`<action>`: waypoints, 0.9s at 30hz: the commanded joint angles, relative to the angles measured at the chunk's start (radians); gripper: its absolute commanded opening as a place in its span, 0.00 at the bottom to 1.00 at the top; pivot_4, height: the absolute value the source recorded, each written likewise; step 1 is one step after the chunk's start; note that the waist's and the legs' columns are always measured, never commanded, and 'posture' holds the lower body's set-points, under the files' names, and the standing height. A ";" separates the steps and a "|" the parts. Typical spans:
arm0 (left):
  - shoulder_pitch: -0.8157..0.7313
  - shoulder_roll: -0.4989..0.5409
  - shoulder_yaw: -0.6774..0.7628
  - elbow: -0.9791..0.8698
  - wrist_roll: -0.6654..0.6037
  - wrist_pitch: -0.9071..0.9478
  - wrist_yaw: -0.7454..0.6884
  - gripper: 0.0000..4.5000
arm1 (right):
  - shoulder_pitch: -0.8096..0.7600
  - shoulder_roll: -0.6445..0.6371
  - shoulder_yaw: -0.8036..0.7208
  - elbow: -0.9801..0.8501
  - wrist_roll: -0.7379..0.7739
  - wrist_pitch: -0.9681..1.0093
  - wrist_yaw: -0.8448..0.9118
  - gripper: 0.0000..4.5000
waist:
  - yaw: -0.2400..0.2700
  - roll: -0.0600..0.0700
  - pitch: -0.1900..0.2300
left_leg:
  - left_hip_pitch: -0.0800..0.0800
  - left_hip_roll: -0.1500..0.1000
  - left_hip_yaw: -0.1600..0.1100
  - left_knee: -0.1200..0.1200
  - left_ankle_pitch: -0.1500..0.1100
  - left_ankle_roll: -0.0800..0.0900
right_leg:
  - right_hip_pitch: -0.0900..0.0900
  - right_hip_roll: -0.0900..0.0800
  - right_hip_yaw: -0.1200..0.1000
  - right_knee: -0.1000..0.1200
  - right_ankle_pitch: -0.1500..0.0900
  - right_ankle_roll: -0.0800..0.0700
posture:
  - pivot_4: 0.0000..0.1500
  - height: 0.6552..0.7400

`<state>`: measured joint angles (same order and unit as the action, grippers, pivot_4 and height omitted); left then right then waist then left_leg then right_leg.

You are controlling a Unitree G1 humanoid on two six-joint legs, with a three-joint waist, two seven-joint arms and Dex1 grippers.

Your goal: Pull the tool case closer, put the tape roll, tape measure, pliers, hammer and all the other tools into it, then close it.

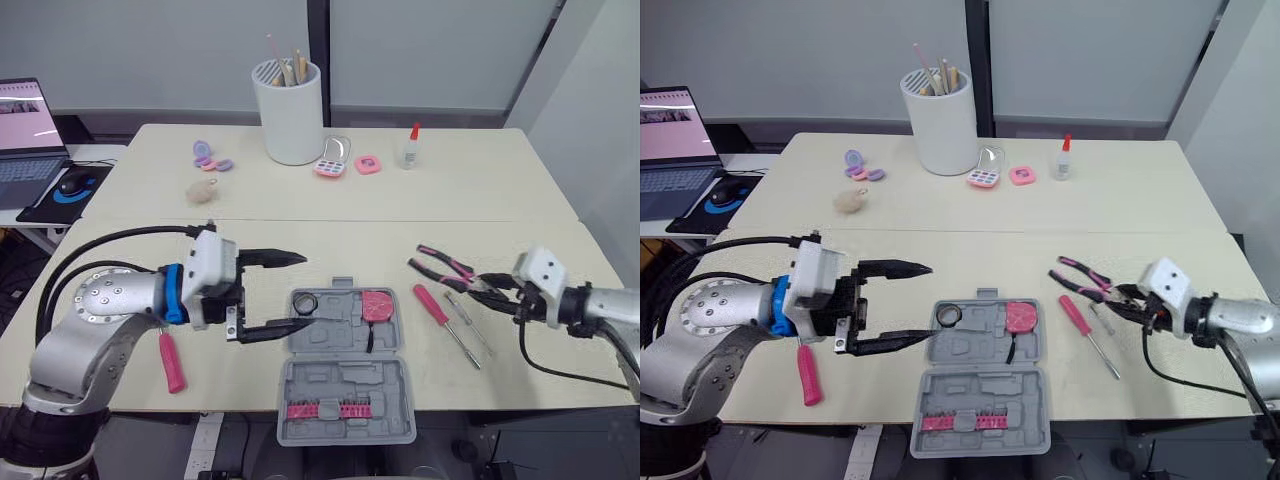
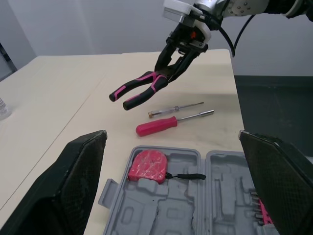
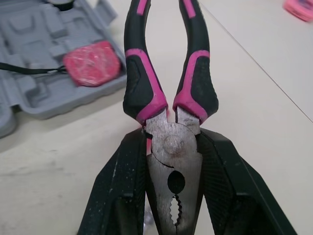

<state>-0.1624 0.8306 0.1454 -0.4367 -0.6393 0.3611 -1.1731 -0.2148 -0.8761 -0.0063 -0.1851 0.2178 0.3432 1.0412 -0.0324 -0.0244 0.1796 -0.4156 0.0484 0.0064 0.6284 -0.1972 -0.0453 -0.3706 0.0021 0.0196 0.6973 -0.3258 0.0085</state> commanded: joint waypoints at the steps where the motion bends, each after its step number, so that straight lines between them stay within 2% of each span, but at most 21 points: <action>1: 0.034 0.031 0.052 0.018 0.017 -0.067 -0.054 1.00 | -0.120 -0.014 0.105 -0.122 -0.052 0.124 -0.009 0.28 | 0.003 0.000 0.000 | 0.000 0.000 0.000 0.000 0.000 0.000 | 0.000 -0.001 0.000 0.000 0.000 0.000 | 1.00 1.00; 6: 0.127 0.085 0.099 0.058 0.049 -0.136 -0.136 1.00 | -0.273 0.037 0.304 -0.250 -0.121 0.297 -0.009 0.28 | 0.003 0.000 0.001 | -0.002 0.000 0.000 0.000 0.000 0.000 | -0.003 -0.003 0.000 0.000 0.001 -0.001 | 1.00 1.00; 12: 0.198 0.096 0.146 0.070 0.055 -0.162 -0.144 1.00 | -0.345 0.078 0.450 -0.303 -0.158 0.416 -0.007 0.28 | 0.008 -0.001 0.002 | -0.003 0.000 -0.001 0.000 0.000 0.000 | -0.003 -0.006 -0.002 0.000 0.001 -0.002 | 1.00 1.00; 20: 0.249 0.139 0.182 0.084 0.073 -0.182 -0.185 1.00 | -0.379 0.165 0.596 -0.218 -0.242 0.399 -0.032 0.28 | 0.004 -0.002 0.002 | -0.003 0.001 -0.001 0.000 0.000 0.000 | -0.003 -0.006 -0.003 0.000 0.000 -0.002 | 1.00 1.00; 27: 0.288 0.135 0.201 0.058 0.074 -0.188 -0.181 1.00 | -0.391 0.264 0.635 -0.156 -0.266 0.380 -0.045 0.28 | 0.003 -0.002 0.002 | -0.003 0.002 -0.002 -0.001 0.000 0.000 | -0.004 -0.005 -0.003 0.000 0.001 -0.002 | 1.00 1.00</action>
<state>0.1148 0.9577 0.3105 -0.3493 -0.5604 0.1833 -1.3611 -0.5787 -0.6205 0.6388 -0.3293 -0.0410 0.7412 1.0019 -0.0291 -0.0261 0.1813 -0.4188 0.0500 0.0050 0.6278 -0.1973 -0.0452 -0.3743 -0.0032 0.0172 0.6978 -0.3253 0.0064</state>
